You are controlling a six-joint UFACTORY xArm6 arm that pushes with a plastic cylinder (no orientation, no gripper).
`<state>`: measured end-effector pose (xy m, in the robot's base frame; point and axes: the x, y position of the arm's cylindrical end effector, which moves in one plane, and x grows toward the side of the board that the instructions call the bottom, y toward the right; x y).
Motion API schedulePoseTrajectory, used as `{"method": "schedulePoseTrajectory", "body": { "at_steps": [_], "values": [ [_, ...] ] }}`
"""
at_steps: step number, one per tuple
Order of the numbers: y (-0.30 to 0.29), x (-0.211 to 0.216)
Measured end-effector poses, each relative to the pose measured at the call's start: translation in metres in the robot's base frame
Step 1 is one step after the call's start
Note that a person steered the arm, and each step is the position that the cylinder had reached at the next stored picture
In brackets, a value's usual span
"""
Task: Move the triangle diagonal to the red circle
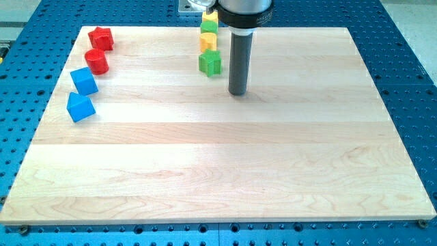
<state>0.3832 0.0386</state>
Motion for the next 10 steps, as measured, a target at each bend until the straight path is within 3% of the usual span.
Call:
{"method": "schedulePoseTrajectory", "body": {
  "at_steps": [3,5,6,7,8,10],
  "values": [
    [-0.004,0.003],
    [-0.003,0.042],
    [0.072,-0.001],
    [0.075,-0.048],
    [0.016,-0.016],
    [-0.286,0.119]
  ]
}}
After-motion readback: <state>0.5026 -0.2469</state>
